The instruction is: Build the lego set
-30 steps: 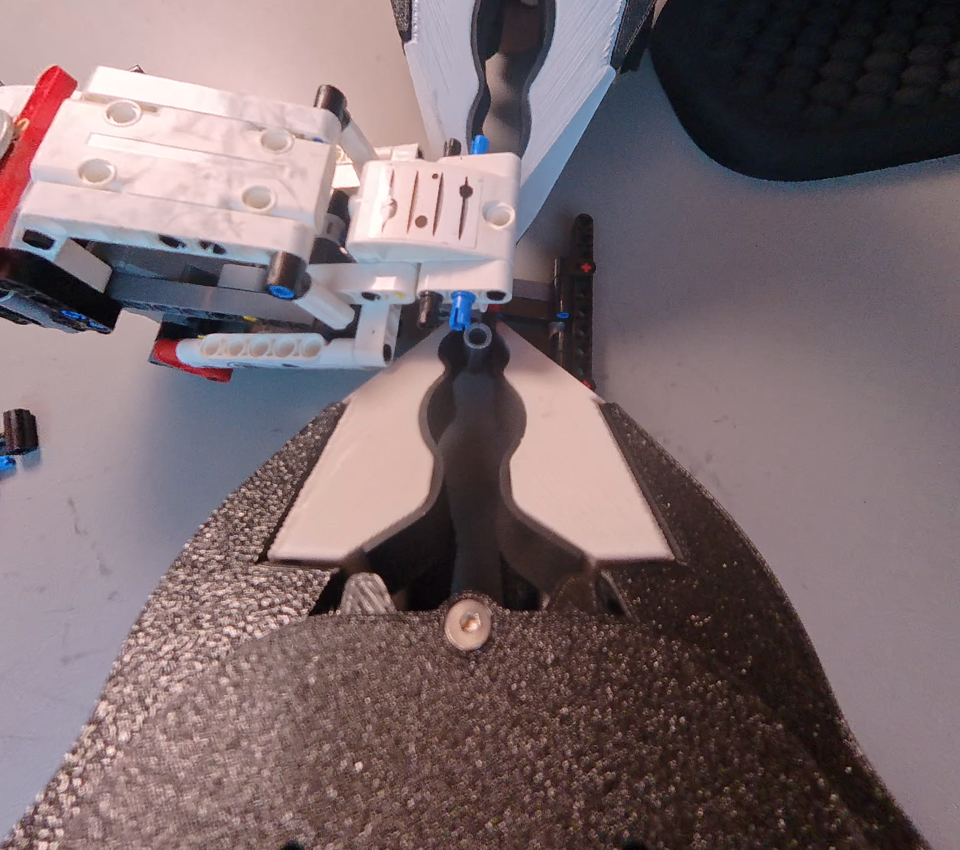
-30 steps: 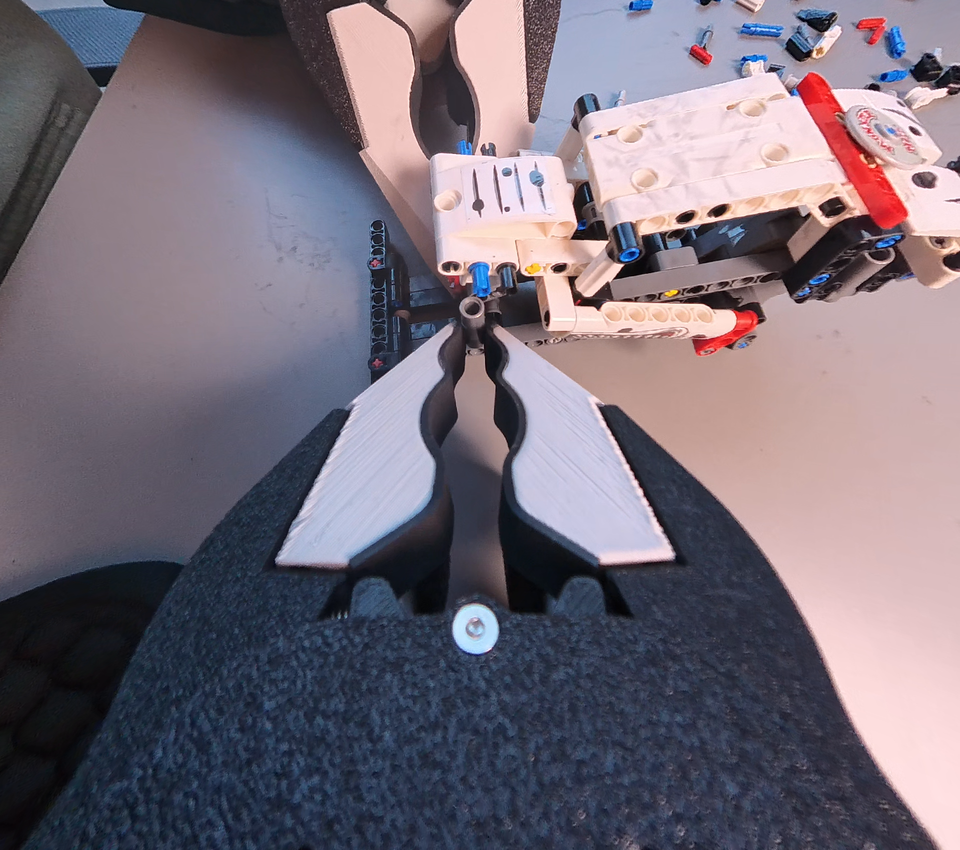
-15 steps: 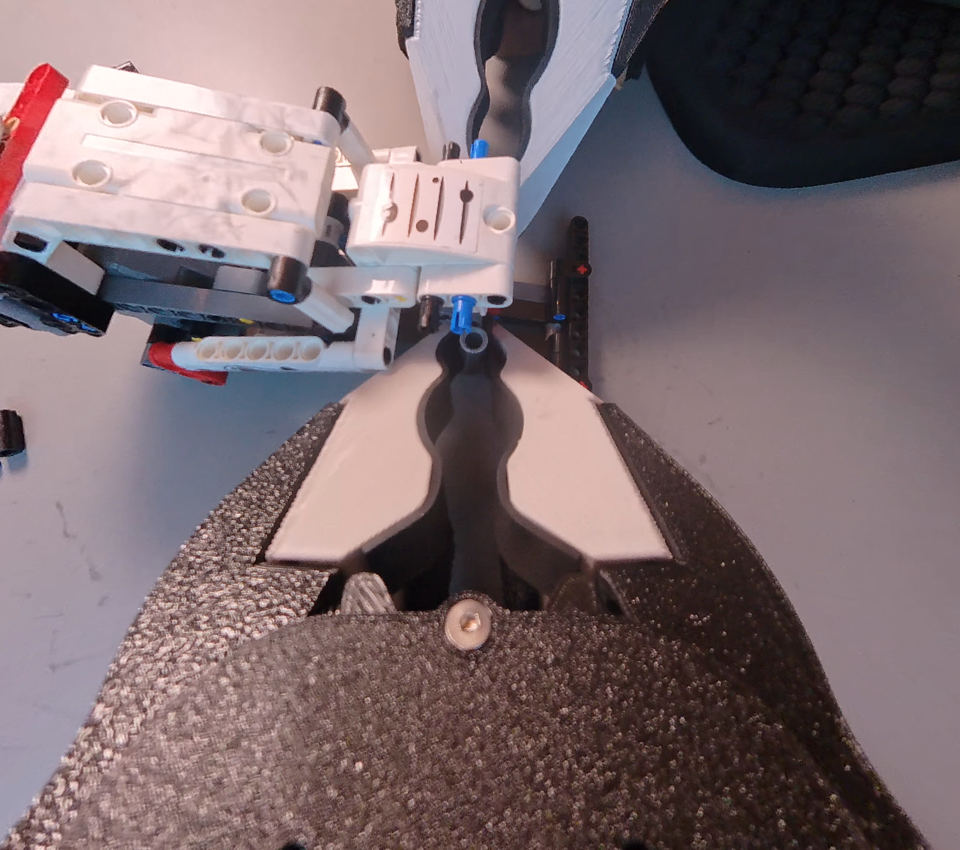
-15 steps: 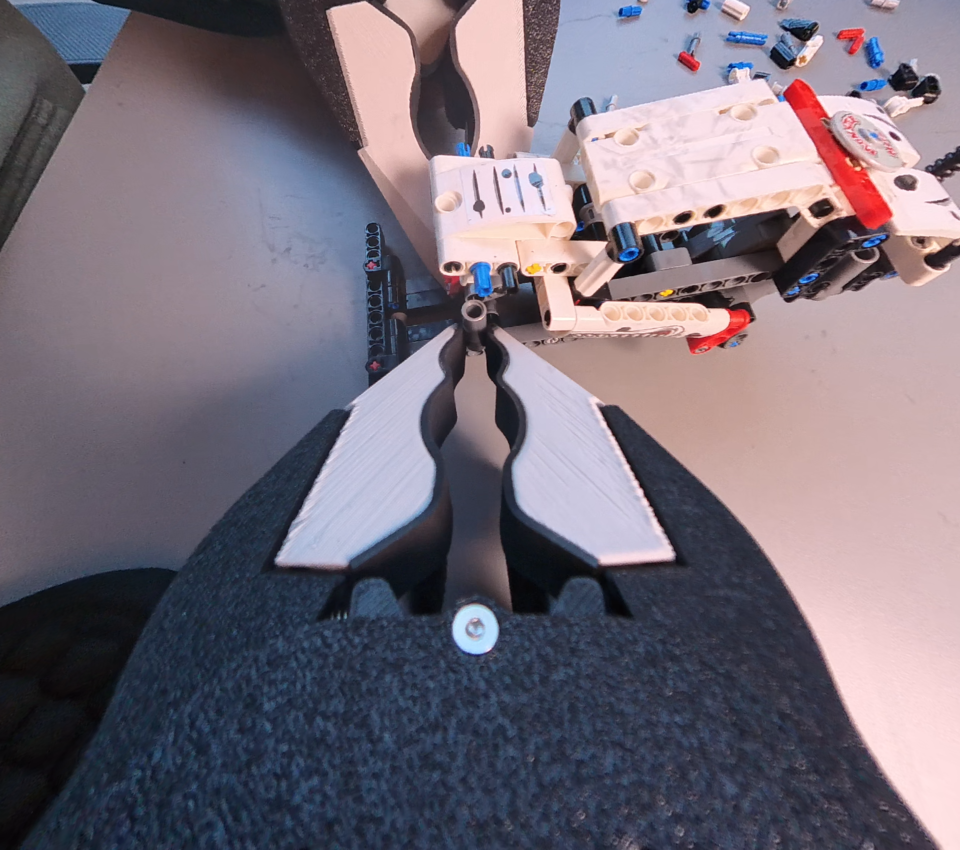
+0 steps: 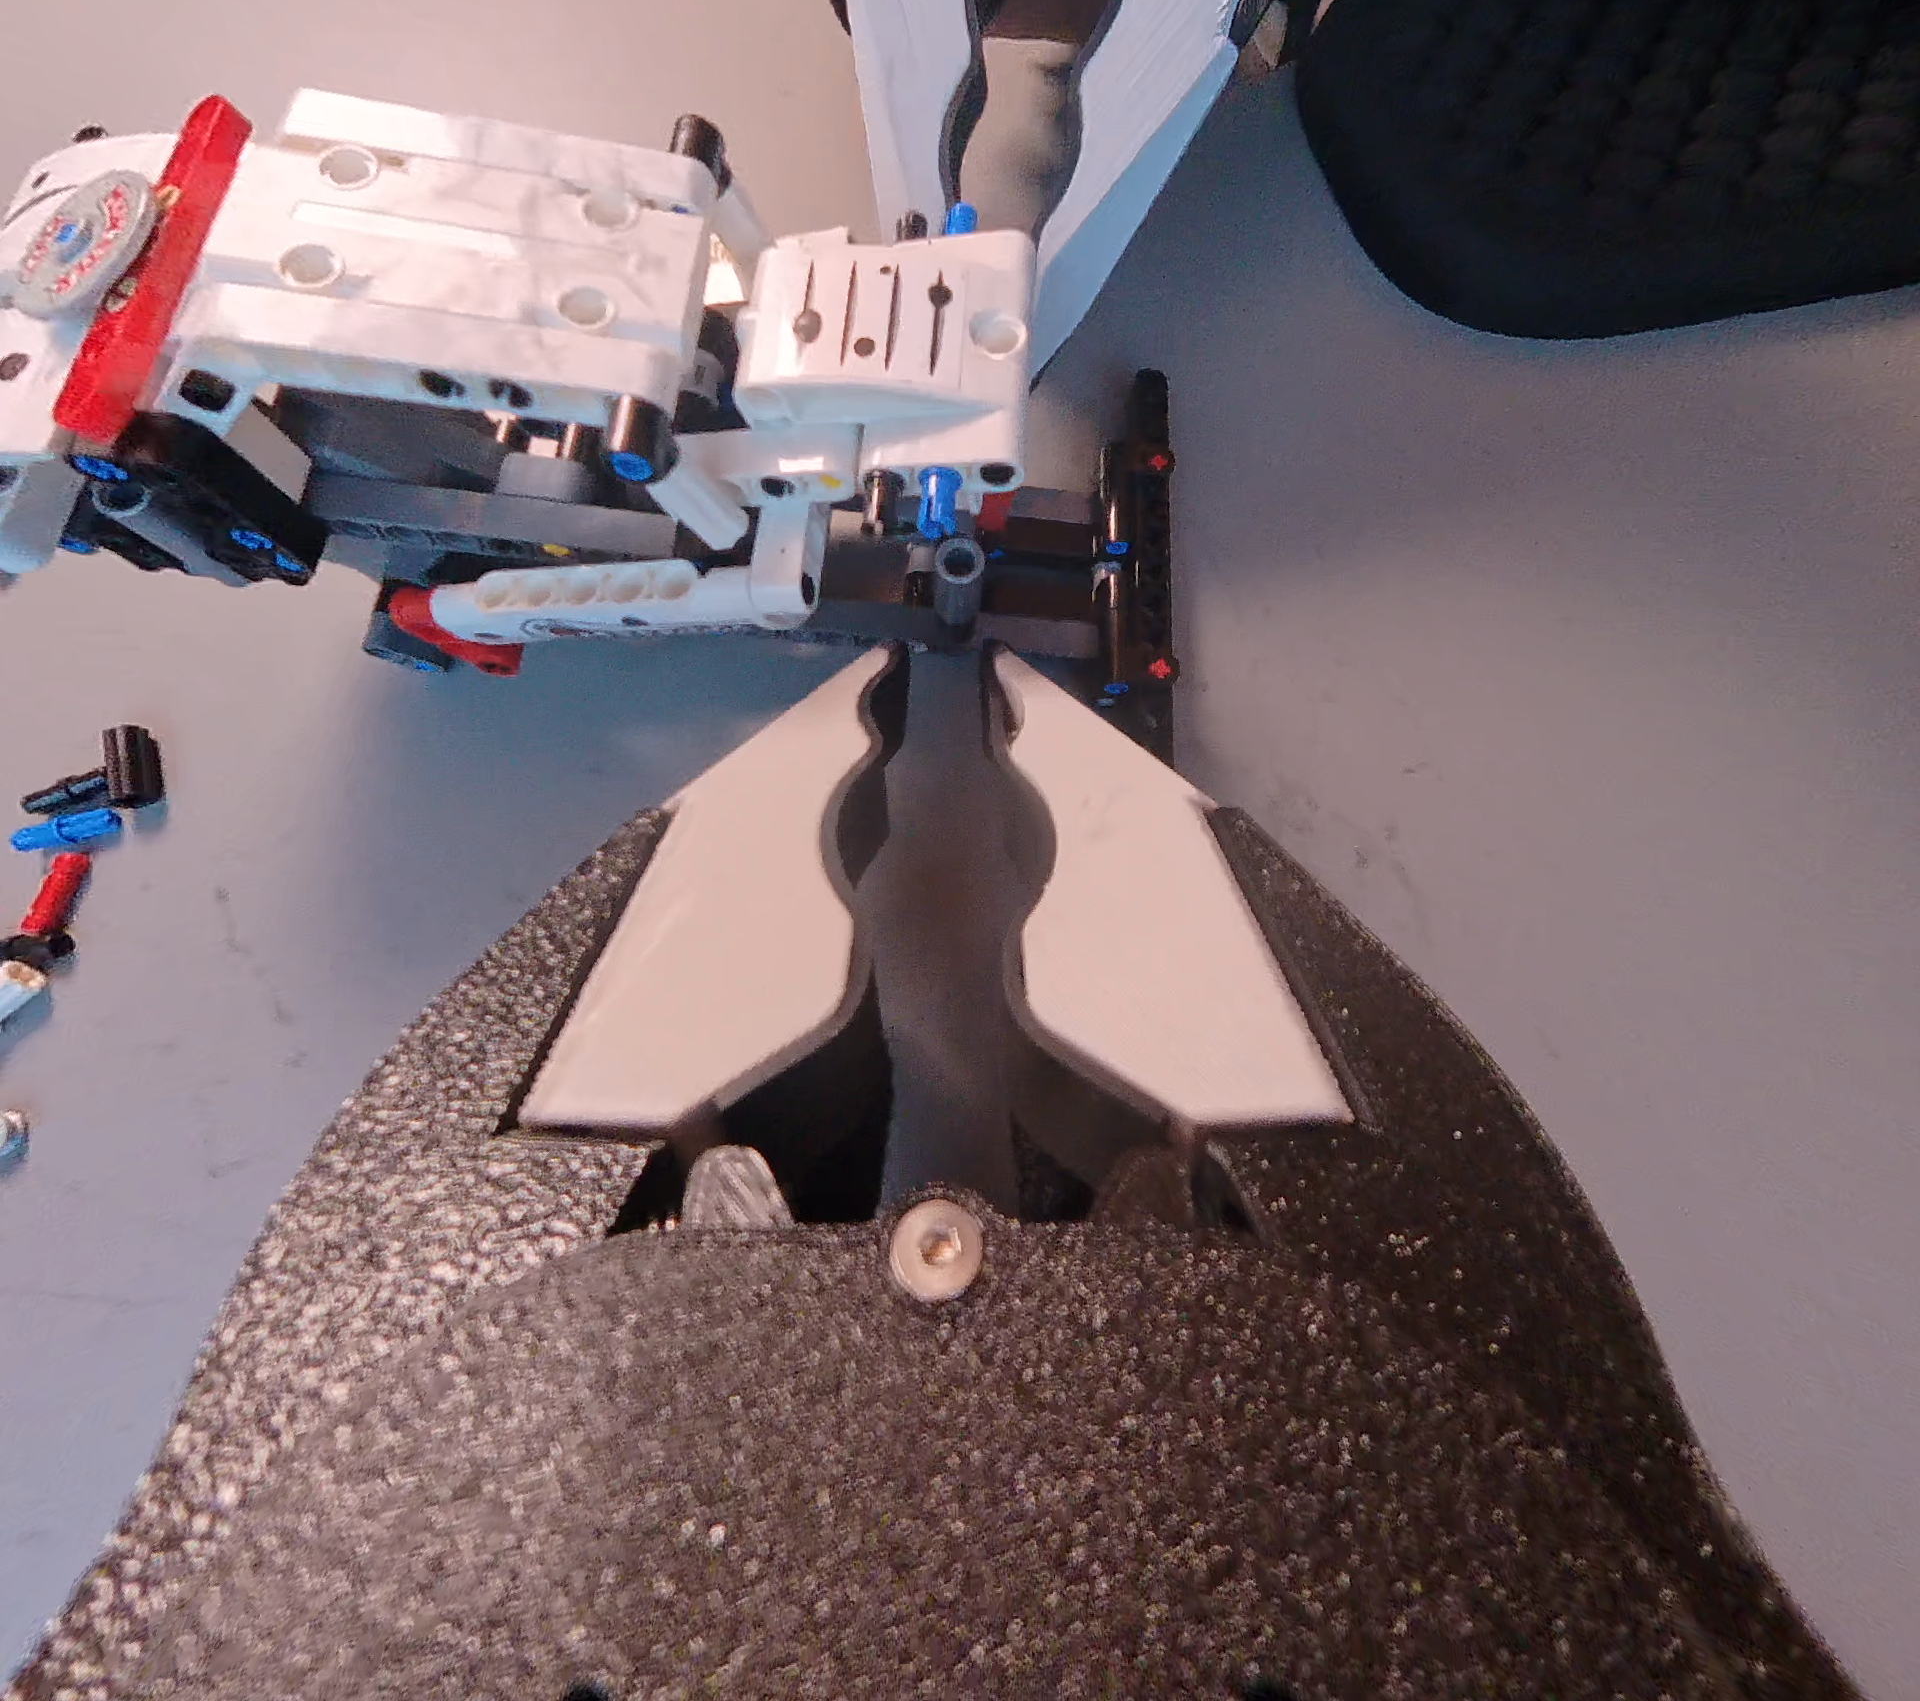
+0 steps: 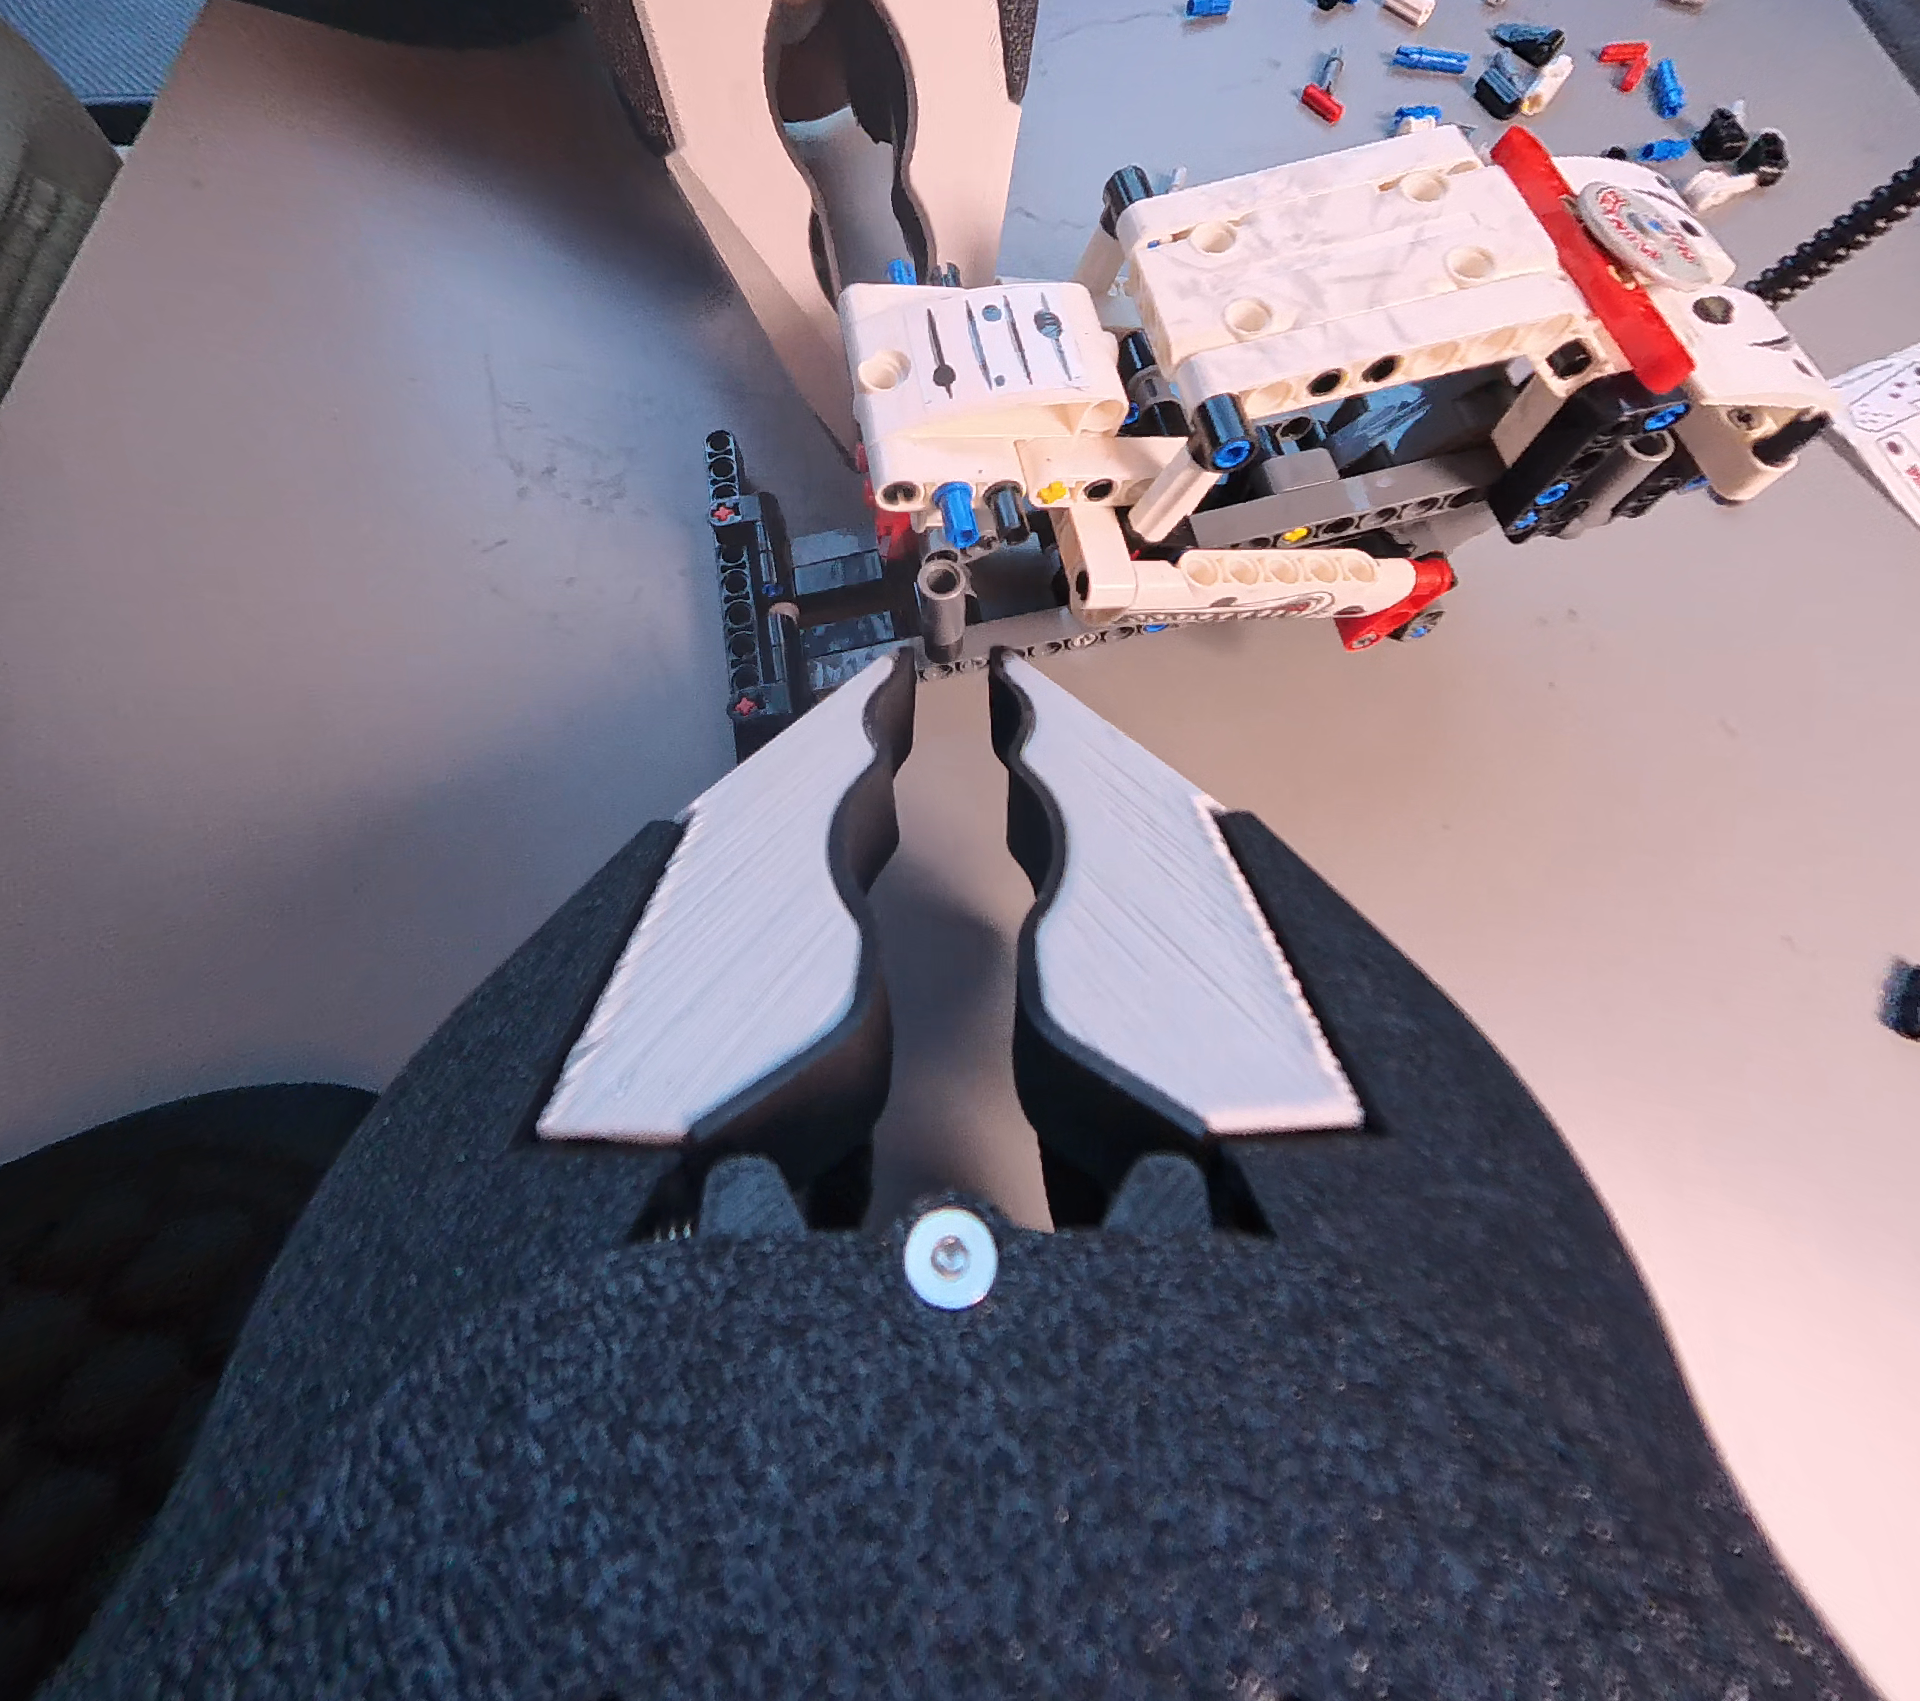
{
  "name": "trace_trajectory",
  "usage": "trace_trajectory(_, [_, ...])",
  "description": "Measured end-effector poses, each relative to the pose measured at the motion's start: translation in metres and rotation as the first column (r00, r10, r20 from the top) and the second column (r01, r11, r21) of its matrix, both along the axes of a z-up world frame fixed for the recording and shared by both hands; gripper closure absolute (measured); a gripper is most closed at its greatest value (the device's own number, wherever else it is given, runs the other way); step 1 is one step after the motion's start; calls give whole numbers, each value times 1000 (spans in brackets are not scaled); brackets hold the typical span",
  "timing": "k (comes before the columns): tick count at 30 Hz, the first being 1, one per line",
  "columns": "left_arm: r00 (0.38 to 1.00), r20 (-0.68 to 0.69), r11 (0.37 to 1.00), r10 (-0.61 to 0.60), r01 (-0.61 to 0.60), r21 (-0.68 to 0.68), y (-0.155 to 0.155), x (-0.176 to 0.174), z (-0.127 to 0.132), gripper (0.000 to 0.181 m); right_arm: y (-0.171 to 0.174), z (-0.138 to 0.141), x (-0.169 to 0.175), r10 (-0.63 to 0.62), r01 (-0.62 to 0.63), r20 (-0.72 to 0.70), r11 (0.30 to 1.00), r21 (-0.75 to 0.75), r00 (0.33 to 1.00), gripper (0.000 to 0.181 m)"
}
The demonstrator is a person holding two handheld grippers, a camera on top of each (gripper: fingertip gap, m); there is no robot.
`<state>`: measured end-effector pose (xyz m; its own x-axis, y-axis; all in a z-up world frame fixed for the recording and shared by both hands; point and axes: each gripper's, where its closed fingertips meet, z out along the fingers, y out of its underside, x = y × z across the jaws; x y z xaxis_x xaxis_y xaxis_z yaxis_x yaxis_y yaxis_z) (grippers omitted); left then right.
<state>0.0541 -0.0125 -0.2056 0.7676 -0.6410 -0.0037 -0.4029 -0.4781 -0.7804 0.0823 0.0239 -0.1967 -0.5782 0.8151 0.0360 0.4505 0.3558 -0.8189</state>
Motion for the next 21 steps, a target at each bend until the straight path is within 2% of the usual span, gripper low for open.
trace_trajectory(3, [1000,26,1000,-6,6,-7,1,4,2,175,1,-1,0,-6,6,-4,1000,2,1000,171])
trace_trajectory(11, [999,49,997,24,-21,-68,3,5,2,177,0,-1,-1,2,-2,-21,999,36,1000,176])
trace_trajectory(21, [1000,-15,994,21,-22,-105,7,3,1,179,2,-1,-3,22,-22,-3,999,32,1000,177])
